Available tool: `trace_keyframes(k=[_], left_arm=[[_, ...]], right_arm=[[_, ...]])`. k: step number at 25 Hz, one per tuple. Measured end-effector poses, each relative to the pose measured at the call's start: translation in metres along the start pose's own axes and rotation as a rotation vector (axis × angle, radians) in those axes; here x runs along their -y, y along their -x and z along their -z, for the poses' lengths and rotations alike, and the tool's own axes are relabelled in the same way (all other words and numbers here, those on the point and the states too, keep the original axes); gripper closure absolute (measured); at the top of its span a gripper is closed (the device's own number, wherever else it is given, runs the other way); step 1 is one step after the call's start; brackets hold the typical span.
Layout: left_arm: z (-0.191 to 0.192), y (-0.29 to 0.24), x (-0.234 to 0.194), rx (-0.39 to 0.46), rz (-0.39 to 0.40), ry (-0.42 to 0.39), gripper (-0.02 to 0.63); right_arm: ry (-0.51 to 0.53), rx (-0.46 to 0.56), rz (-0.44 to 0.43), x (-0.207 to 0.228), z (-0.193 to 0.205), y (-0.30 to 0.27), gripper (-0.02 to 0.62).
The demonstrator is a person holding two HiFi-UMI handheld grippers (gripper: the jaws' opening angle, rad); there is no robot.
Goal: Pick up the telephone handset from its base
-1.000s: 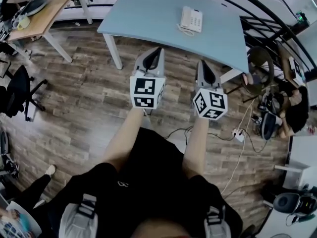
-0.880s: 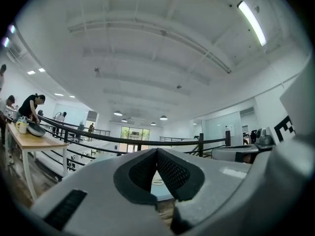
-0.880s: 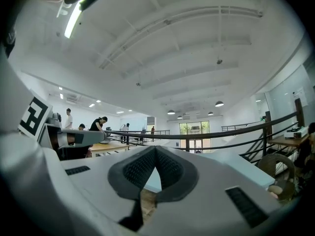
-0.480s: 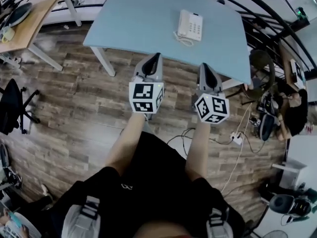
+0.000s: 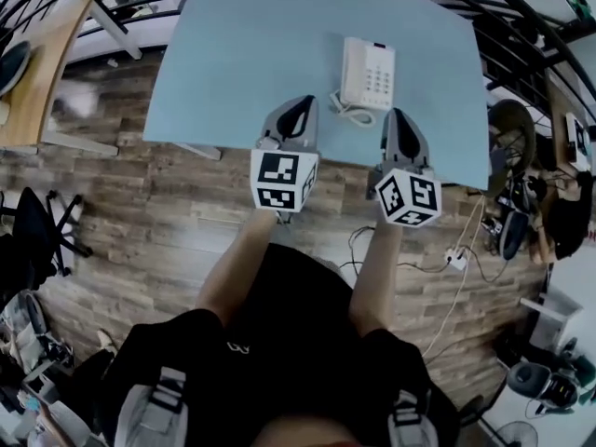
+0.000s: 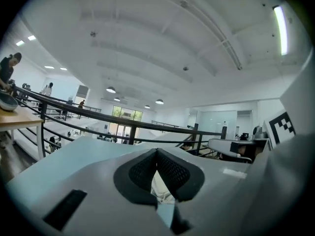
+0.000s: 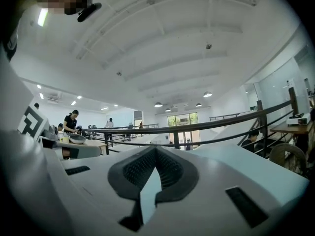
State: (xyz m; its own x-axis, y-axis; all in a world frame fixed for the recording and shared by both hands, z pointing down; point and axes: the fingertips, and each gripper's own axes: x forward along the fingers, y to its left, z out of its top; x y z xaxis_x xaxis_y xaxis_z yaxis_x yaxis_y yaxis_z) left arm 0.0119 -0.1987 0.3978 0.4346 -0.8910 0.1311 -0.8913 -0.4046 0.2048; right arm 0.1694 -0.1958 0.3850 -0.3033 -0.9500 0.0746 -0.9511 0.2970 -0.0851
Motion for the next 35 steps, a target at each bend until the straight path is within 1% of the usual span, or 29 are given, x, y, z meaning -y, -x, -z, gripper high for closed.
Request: trace_keyframes(k=[3,6,10,14,17,19,23,26,29,31,32,33,35], left_arm=[[-0.006,-0.030,-0.016,-0.011,0.015,-0.009,0.607],[-0.004,-0.050,-0.026,-0.028,0.028,-0.008,0.607],[-0.007,-0.073,-0.028,-0.034,0.046,-0.005,0.607],[-0.005,-0.094,-0.032,-0.046,0.049,0.003,0.607],[0.003,-0.111,-0.037,-0.069,0.036,0.013,0.607],[0.007,-0.119,-0.039,-0.082,0.025,0.021,0.607],[0.016,-0.131,-0.038,-0.104,0.017,0.032,0.607],[0.031,-0.142,-0.040,-0.137,0.004,0.047,0.607],[0.052,-0.151,-0.053,-0.180,-0.029,0.073,0.607],[0.062,-0.155,-0.061,-0.202,-0.043,0.080,0.607],[0.067,-0.156,-0.063,-0.211,-0.047,0.081,0.607],[0.071,-0.157,-0.065,-0.219,-0.052,0.085,0.607],[0.078,-0.158,-0.067,-0.232,-0.064,0.098,0.607]], right_arm=[[0.001,0.017,0.012,0.005,-0.006,-0.030,0.600],[-0.002,0.000,0.029,0.011,0.001,-0.043,0.600],[-0.012,-0.025,0.054,0.029,0.005,-0.060,0.600],[-0.001,-0.025,0.030,0.032,0.005,-0.084,0.600],[0.013,-0.038,-0.001,0.032,0.011,-0.100,0.600],[0.022,-0.050,-0.004,0.037,0.014,-0.106,0.600],[-0.012,-0.101,-0.007,0.056,0.028,-0.116,0.600],[-0.035,-0.151,-0.056,0.063,0.043,-0.131,0.600],[-0.052,-0.224,-0.124,0.066,0.064,-0.151,0.598],[-0.038,-0.267,-0.160,0.067,0.075,-0.164,0.595],[-0.022,-0.286,-0.174,0.067,0.079,-0.170,0.575],[-0.007,-0.307,-0.190,0.067,0.084,-0.175,0.529],[0.011,-0.355,-0.220,0.067,0.094,-0.186,0.508]])
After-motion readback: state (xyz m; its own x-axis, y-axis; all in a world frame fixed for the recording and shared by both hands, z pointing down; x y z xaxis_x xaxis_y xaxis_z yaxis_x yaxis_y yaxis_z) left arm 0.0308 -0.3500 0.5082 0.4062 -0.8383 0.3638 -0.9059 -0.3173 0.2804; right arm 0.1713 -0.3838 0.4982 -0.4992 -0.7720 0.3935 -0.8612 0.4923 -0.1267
